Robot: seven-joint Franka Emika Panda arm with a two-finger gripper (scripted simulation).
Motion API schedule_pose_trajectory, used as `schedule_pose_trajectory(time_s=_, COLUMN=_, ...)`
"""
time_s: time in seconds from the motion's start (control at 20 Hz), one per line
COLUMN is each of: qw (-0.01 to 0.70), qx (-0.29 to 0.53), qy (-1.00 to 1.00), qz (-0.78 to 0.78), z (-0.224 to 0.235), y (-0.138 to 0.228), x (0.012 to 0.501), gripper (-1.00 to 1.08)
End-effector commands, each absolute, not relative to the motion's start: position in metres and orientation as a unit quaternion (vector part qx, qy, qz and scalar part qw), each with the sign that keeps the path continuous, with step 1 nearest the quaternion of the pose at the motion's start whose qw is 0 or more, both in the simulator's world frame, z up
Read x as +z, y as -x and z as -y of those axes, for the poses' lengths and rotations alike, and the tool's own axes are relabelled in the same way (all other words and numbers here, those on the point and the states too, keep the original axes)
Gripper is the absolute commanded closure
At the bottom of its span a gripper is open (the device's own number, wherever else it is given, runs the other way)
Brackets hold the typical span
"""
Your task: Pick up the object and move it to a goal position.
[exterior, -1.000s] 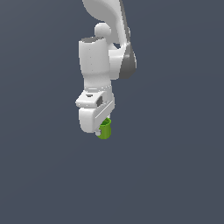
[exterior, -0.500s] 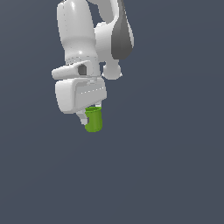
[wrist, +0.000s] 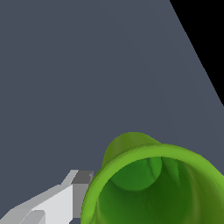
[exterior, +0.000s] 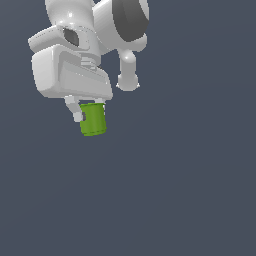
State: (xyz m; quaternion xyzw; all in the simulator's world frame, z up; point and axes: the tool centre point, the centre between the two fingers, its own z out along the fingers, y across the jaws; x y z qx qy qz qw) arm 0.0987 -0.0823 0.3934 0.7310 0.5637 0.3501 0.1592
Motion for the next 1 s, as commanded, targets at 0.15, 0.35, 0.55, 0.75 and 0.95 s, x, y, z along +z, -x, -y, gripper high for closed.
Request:
schedule_pose_trajectory(time_s=0.15, qw=0.172, qx=0.381, qy=-0.713, qz=-0.563, z=0.093, y=-0.097, x=0.428, gripper=1.08)
schedule_pose_trajectory(time_s=0.35, qw=0.179, qx=0.402, qy=-0.701, qz=-0.562, z=0.100, y=-0.095, x=0.451, gripper=1.08)
schedule_pose_trajectory(time_s=0.55, qw=0.185, qx=0.419, qy=-0.690, qz=-0.560, z=0.106, y=-0.092, x=0.470, gripper=1.08)
schedule_pose_trajectory(time_s=0.75, qw=0.190, qx=0.432, qy=-0.682, qz=-0.559, z=0.112, y=-0.090, x=0.484, gripper=1.08)
schedule_pose_trajectory(time_s=0.95, qw=0.193, qx=0.441, qy=-0.676, qz=-0.558, z=0.115, y=-0.088, x=0.495, gripper=1.08)
